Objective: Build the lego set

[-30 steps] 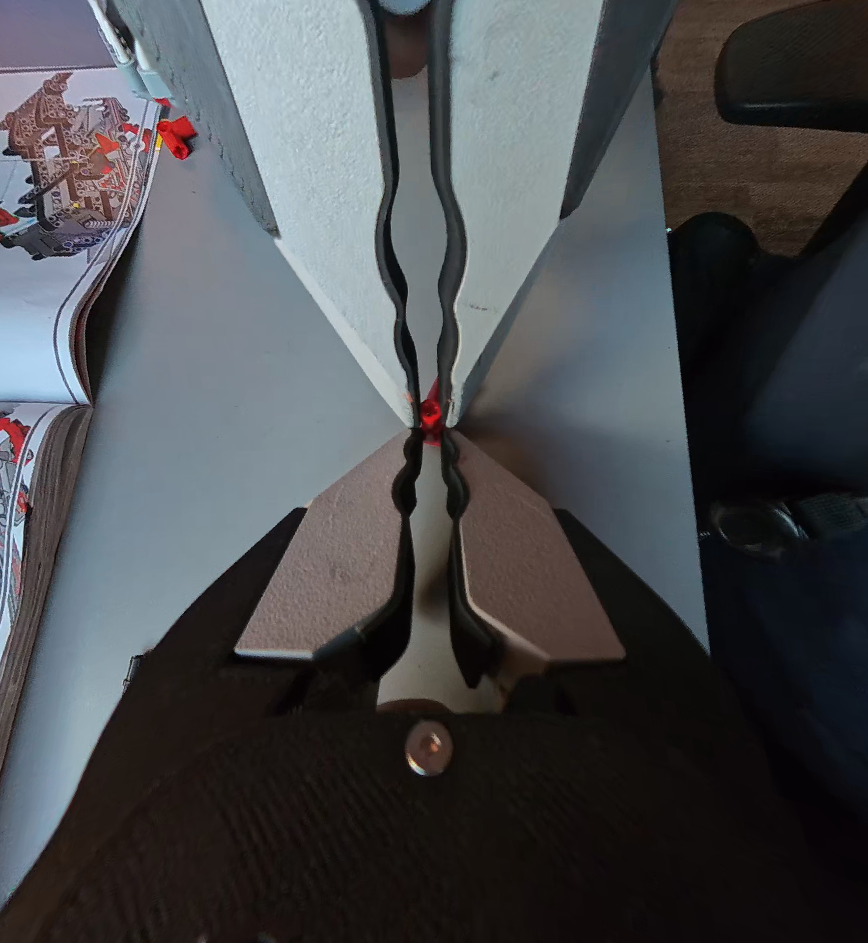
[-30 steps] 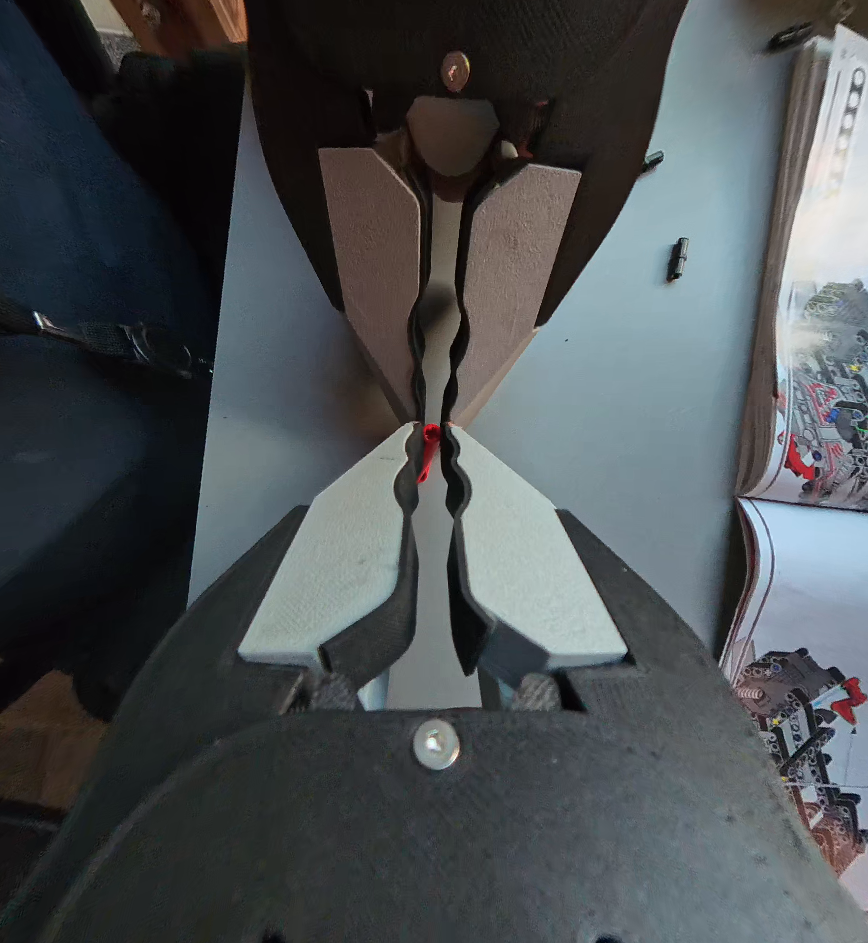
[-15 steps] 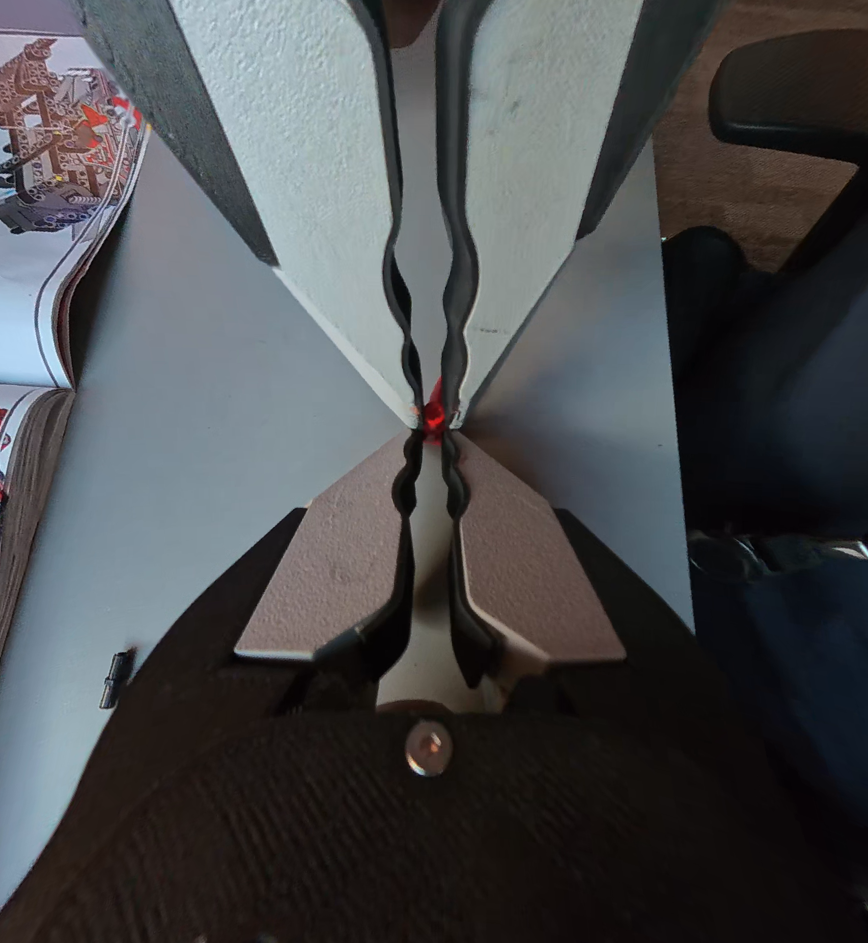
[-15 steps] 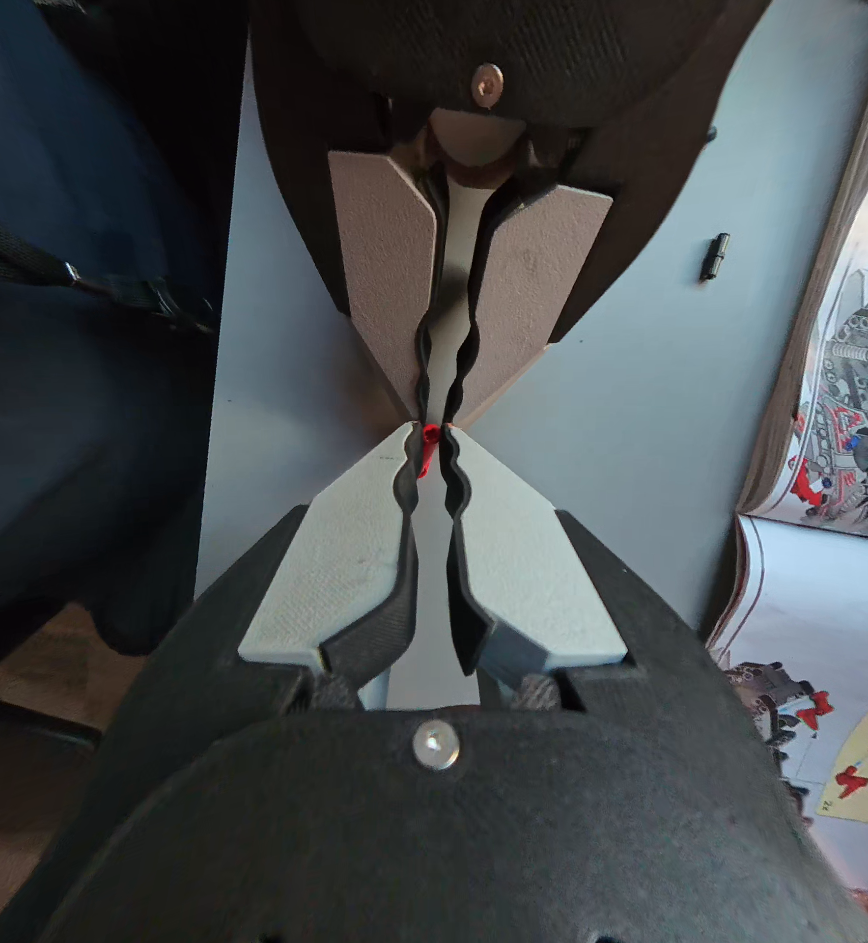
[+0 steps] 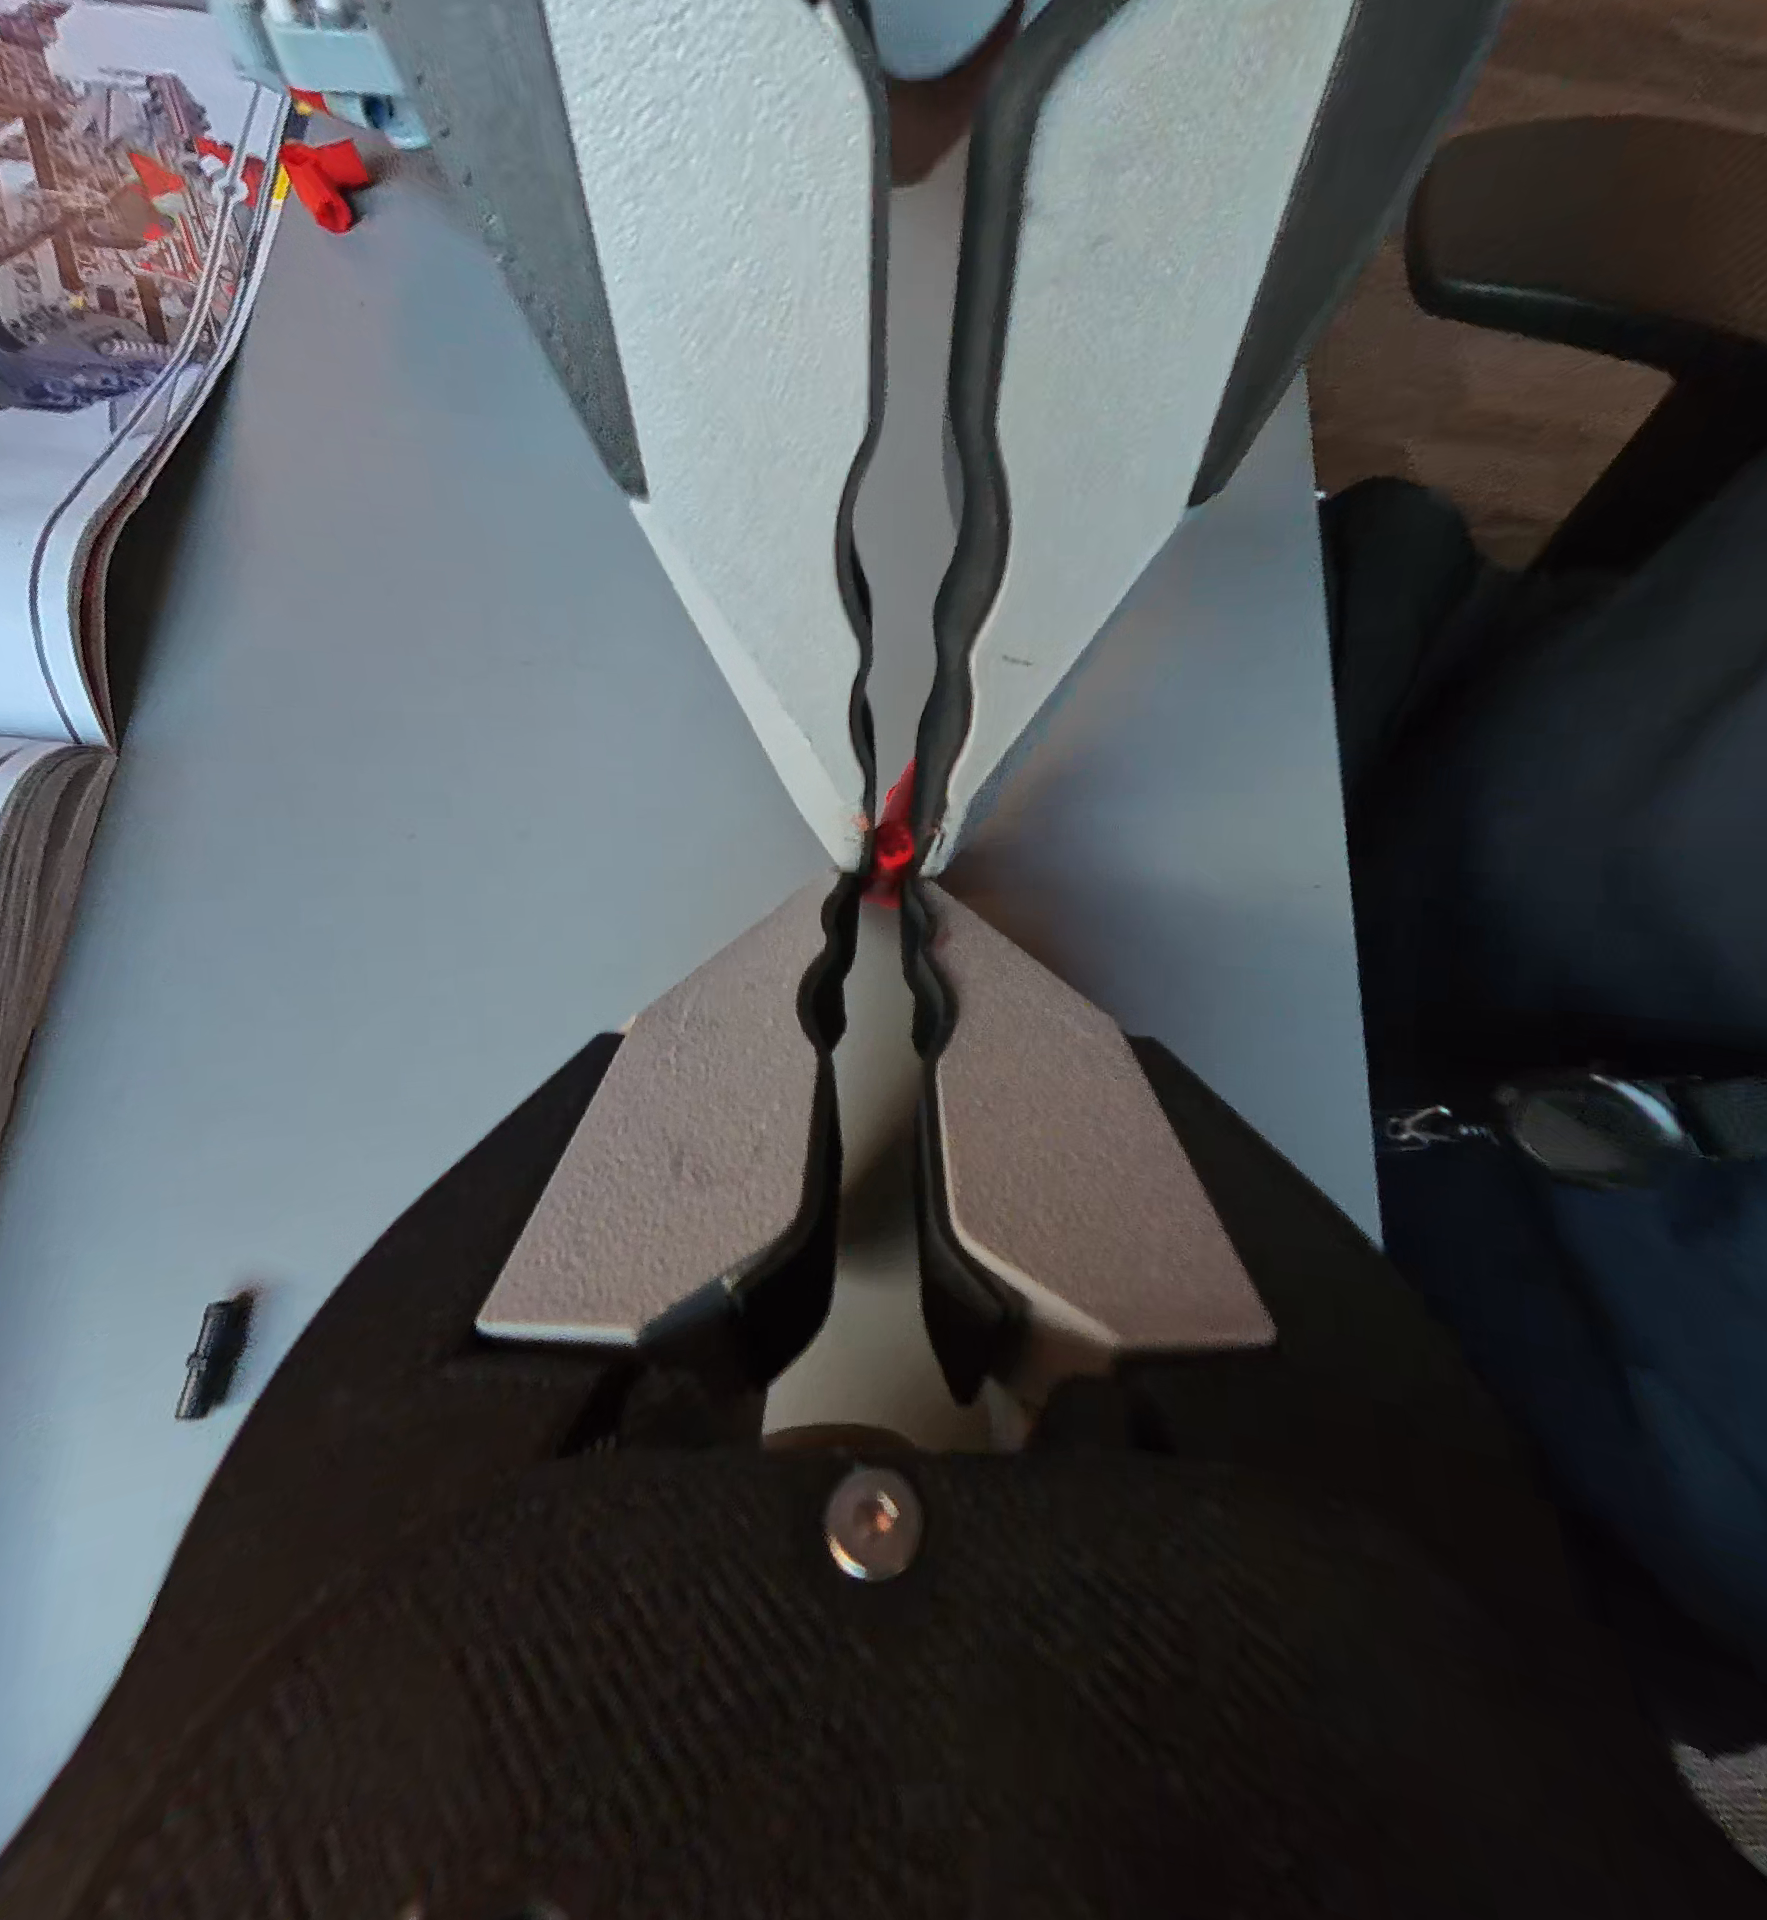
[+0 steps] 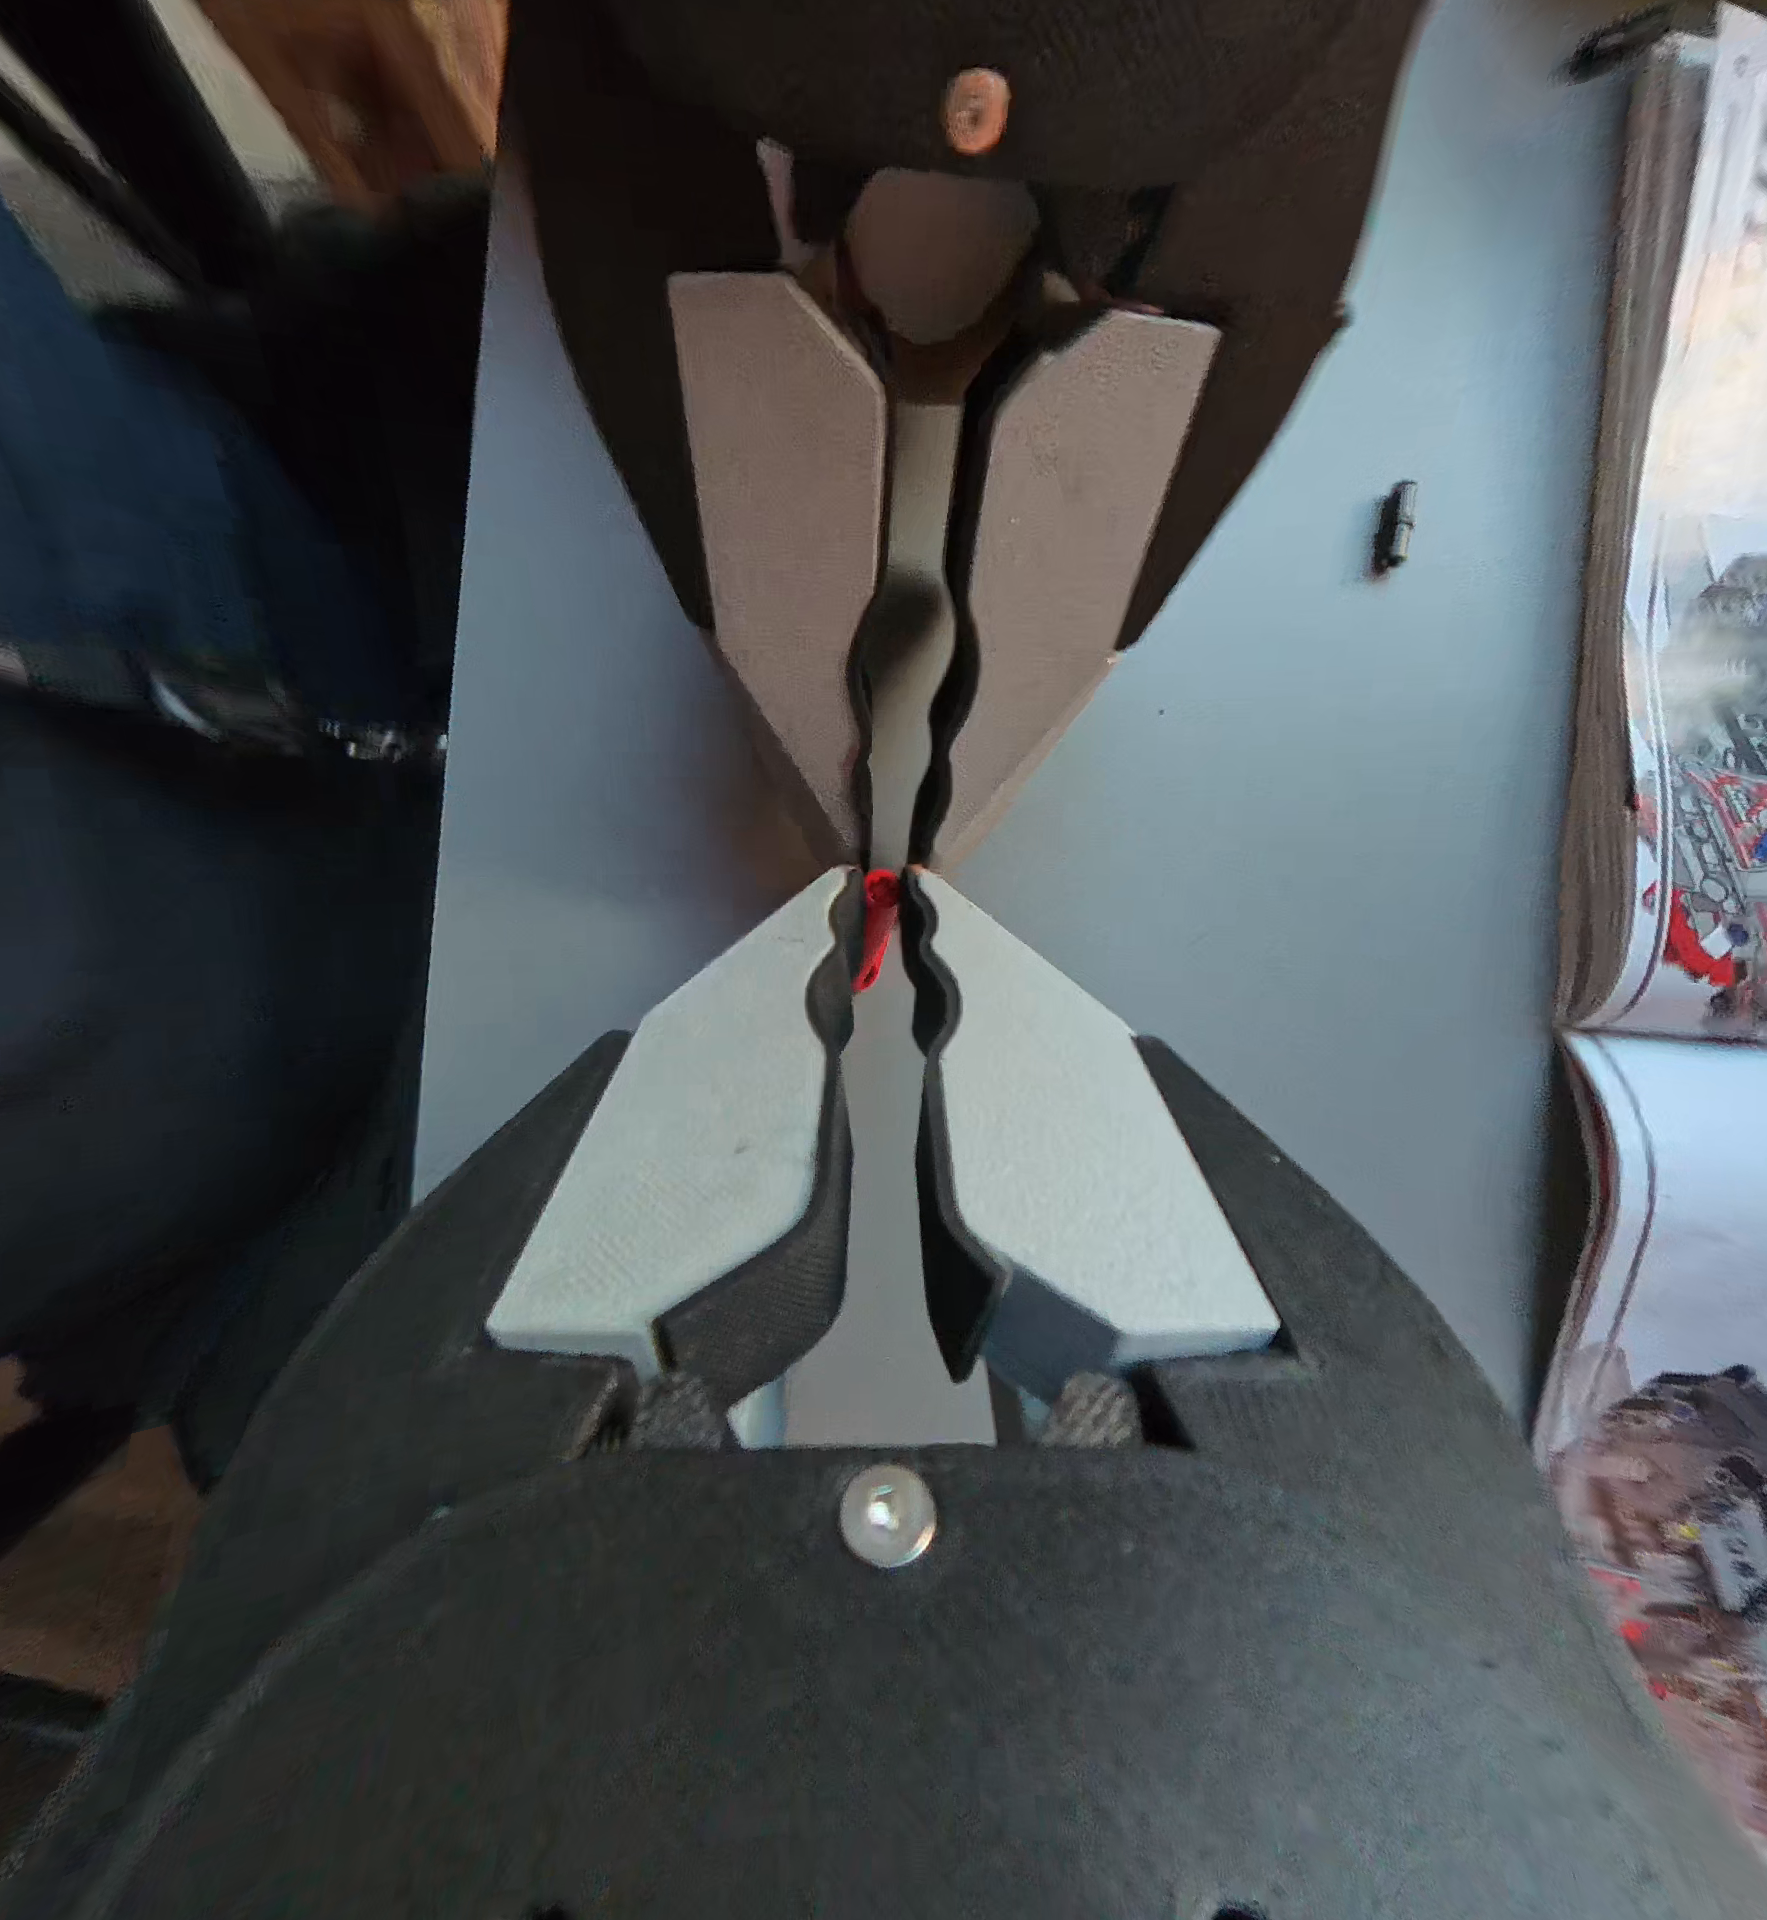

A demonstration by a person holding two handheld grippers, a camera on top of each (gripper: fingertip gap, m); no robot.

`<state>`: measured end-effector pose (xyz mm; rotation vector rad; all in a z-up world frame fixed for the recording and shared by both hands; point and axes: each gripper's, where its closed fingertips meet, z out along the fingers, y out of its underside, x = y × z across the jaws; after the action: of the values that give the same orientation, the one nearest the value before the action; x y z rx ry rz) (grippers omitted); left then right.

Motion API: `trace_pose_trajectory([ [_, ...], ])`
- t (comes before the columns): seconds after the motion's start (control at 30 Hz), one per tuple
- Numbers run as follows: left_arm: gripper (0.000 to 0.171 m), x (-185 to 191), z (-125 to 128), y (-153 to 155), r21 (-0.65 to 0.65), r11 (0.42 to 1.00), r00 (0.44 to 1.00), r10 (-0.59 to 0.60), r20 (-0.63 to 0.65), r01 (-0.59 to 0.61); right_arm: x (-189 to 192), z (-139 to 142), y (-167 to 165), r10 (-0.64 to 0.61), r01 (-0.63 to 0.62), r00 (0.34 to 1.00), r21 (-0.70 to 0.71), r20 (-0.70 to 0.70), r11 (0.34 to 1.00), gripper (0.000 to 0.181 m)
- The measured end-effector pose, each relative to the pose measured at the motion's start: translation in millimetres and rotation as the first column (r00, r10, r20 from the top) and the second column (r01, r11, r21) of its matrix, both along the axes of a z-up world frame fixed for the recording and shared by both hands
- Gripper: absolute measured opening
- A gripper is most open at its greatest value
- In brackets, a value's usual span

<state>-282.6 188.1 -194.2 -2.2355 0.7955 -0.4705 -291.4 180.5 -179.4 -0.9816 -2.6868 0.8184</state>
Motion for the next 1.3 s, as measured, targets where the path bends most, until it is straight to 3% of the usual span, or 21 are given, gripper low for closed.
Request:
trace_pose_trajectory([
  [0.23, 0.002, -9, 14, 6, 0.053, 0.996, 0.995, 0.065, 0.076, -0.069, -7, 17, 13, -0.245, 0.222, 0.969, -0.296, -0.042, 0.929, 0.003],
  [0.43, 0.008, -12, 21, 4, -0.009, 0.994, 0.972, 0.107, 0.208, -0.108, -8, 29, 21, -0.367, 0.282, 0.929, -0.558, -0.043, 0.78, 0.003],
  [0.63, 0.009, 0, 40, 6, -0.02, 0.996, 0.914, 0.084, 0.397, -0.082, -6, 53, 19, -0.359, 0.241, 0.933, -0.777, 0.02, 0.582, 0.003],
  [0.83, 0.0, -1, 50, 6, -0.03, 0.996, 0.867, 0.084, 0.492, -0.079, -8, 60, 17, -0.354, 0.21, 0.935, -0.798, -0.004, 0.564, 0.003],
  [1.03, 0.007, -1, 57, 3, -0.067, 0.997, 0.804, 0.072, 0.591, -0.04, -9, 62, 17, -0.346, 0.196, 0.938, -0.815, -0.006, 0.546, 0.003],
  [1.3, 0.005, 2, 62, 3, -0.065, 0.997, 0.772, 0.074, 0.632, -0.042, -6, 68, 17, -0.345, 0.157, 0.937, -0.828, -0.046, 0.538, 0.003],
])
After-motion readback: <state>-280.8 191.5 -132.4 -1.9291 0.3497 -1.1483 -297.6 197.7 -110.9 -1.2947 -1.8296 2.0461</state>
